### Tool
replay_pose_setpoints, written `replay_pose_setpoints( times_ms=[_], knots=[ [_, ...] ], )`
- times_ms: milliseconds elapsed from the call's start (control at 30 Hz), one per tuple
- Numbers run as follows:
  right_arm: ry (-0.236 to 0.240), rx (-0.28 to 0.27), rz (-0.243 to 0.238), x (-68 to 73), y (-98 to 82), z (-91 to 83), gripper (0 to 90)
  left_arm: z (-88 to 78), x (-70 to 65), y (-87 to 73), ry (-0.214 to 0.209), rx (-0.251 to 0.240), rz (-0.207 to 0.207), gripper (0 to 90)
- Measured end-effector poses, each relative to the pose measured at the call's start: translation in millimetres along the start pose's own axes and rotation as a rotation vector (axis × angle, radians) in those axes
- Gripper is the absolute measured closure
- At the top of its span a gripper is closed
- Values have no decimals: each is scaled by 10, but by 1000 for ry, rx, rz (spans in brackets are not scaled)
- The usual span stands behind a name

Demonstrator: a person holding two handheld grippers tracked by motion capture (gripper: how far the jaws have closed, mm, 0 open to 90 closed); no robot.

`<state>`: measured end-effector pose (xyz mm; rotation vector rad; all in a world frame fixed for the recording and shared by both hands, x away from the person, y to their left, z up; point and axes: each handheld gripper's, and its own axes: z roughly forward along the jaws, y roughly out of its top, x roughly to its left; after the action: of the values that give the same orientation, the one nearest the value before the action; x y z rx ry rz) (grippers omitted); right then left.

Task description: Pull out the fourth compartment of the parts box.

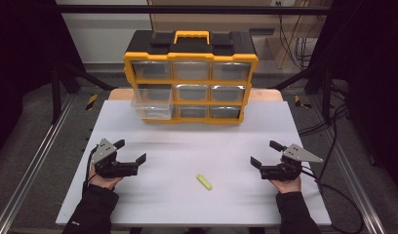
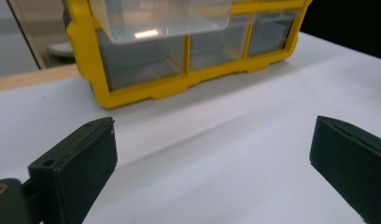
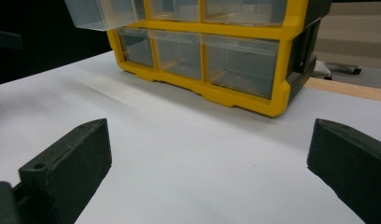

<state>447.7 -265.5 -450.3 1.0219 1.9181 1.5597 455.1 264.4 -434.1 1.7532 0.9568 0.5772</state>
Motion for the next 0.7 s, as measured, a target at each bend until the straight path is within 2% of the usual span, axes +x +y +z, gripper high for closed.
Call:
replay_pose_setpoints(
  times_ms=[133,167,200,267,467,567,700],
  knots=[
    [14,13,-8,52,41,16,5,-6,13,-29,-8,0,-8,7],
    [16,25,-18,100,74,33,5,-7,9,-38,-19,4,-25,3],
    [19,25,-23,117,85,43,5,-7,9,-38,-19,4,-25,0],
    [21,40,-32,166,116,64,6,-1,1,-57,-1,15,-2,2],
    [29,77,-40,287,176,144,5,-1,13,-76,-9,5,9,0],
    [46,87,-53,345,198,185,5,-13,17,-79,-7,18,29,23],
    [47,106,-76,417,230,234,5,-24,25,-89,-4,18,24,30]
  ],
)
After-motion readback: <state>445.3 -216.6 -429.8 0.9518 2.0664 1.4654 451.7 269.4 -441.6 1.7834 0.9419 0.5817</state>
